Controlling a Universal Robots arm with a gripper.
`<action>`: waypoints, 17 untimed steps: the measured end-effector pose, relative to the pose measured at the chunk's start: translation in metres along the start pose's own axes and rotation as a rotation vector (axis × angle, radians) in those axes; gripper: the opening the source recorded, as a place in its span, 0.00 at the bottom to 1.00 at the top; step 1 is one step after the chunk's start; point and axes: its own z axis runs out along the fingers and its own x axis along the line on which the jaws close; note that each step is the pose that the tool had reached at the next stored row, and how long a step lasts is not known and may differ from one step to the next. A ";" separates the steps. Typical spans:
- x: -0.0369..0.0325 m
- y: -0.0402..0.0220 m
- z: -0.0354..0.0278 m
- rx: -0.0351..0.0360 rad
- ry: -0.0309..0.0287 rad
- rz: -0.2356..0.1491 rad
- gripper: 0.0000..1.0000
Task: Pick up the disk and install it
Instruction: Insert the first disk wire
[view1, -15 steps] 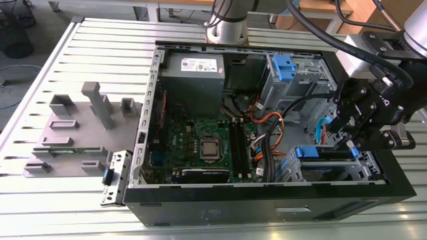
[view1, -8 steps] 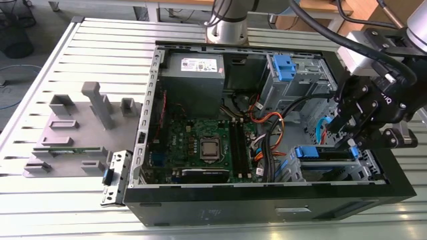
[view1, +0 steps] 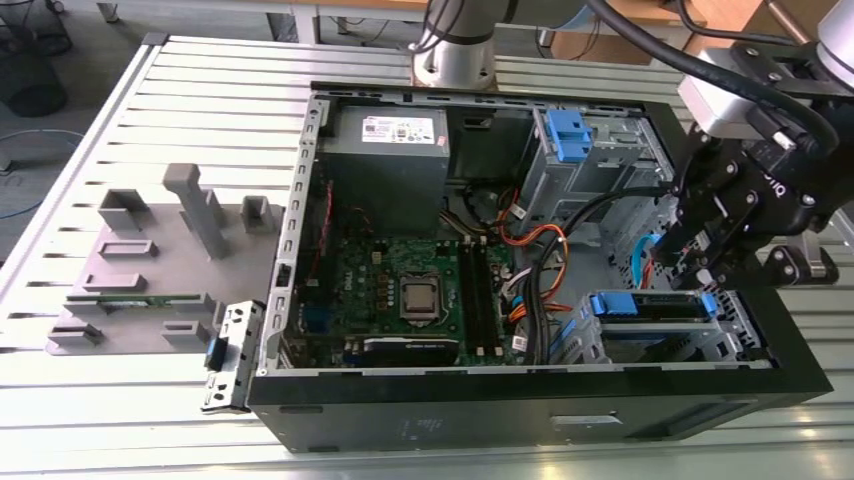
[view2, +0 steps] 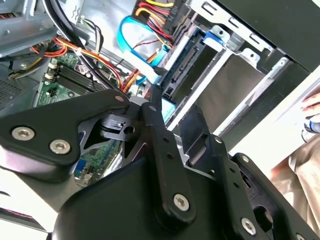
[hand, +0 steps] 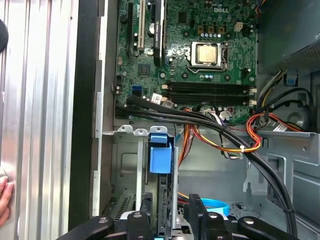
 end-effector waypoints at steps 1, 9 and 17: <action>-0.0019 0.0000 0.0000 0.0000 0.0001 0.000 0.42; -0.0097 -0.0015 0.0015 -0.0001 -0.0001 0.000 0.42; -0.0099 -0.0111 0.0046 0.0000 0.0004 0.000 0.42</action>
